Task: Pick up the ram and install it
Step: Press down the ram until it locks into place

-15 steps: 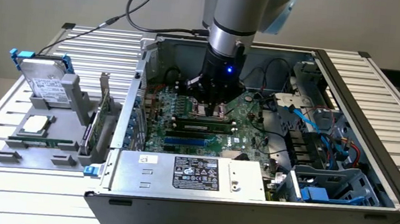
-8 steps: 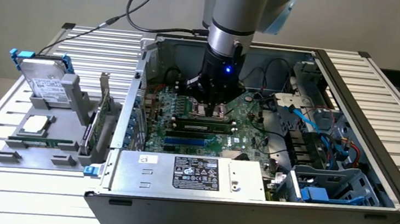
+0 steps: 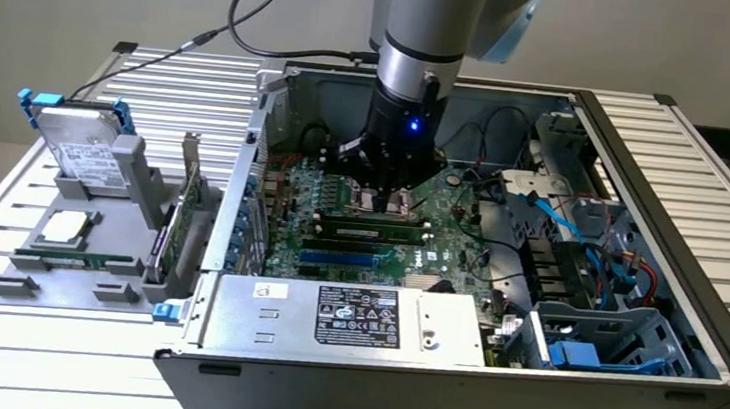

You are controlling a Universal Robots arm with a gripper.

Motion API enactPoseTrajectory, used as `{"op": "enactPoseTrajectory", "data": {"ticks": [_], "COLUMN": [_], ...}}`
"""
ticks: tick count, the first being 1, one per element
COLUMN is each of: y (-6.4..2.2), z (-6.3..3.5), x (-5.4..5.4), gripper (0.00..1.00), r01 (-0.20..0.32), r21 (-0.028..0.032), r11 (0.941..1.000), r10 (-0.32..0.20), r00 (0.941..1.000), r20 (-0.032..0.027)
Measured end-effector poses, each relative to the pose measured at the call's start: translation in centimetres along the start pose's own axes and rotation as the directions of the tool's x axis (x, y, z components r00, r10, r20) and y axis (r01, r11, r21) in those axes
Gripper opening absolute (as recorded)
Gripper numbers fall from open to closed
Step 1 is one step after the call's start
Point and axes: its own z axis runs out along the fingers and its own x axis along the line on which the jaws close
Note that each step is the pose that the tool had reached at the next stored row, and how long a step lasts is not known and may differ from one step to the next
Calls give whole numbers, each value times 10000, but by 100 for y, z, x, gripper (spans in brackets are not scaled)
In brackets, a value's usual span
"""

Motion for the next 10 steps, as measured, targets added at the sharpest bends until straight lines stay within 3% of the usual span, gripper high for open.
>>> {"op": "enactPoseTrajectory", "data": {"ticks": [10], "y": [-25], "z": [-8], "x": [7], "gripper": [10], "r01": [-422], "r21": [137], "r11": [9990], "r10": [421], "r00": [9991], "r20": [22]}}
